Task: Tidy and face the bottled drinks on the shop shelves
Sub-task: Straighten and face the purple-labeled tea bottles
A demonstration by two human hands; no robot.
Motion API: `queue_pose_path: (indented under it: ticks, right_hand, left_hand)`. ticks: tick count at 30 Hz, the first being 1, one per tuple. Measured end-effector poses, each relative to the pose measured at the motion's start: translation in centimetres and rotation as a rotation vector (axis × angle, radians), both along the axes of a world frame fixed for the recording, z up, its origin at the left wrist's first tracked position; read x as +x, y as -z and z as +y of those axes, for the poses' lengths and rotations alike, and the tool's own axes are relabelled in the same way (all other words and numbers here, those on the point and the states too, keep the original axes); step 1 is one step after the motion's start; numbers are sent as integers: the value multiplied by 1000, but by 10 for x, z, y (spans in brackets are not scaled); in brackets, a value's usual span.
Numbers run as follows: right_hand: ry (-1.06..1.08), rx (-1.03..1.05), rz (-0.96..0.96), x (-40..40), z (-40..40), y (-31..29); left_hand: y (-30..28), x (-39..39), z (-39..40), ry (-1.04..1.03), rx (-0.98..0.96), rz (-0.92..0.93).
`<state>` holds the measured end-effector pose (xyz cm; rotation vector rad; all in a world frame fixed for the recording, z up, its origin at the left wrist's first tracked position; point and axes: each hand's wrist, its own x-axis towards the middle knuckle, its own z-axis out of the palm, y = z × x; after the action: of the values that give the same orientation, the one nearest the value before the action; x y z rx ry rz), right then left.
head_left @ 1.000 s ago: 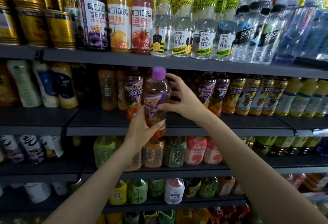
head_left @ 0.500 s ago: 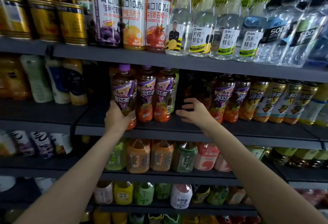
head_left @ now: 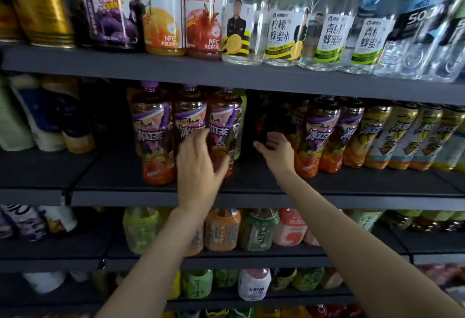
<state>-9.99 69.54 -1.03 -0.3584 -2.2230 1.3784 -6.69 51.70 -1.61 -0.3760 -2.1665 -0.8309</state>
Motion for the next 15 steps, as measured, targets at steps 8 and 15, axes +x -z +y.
queue_pose_path:
  ticks: [8,15]
  right_hand:
    - [78,57,78,-103,13,19]
    - [120,79,-94,-170,33,32]
  left_hand:
    - [34,-40,27,-228,-213,63]
    - [48,-51,23,-272,-257,181]
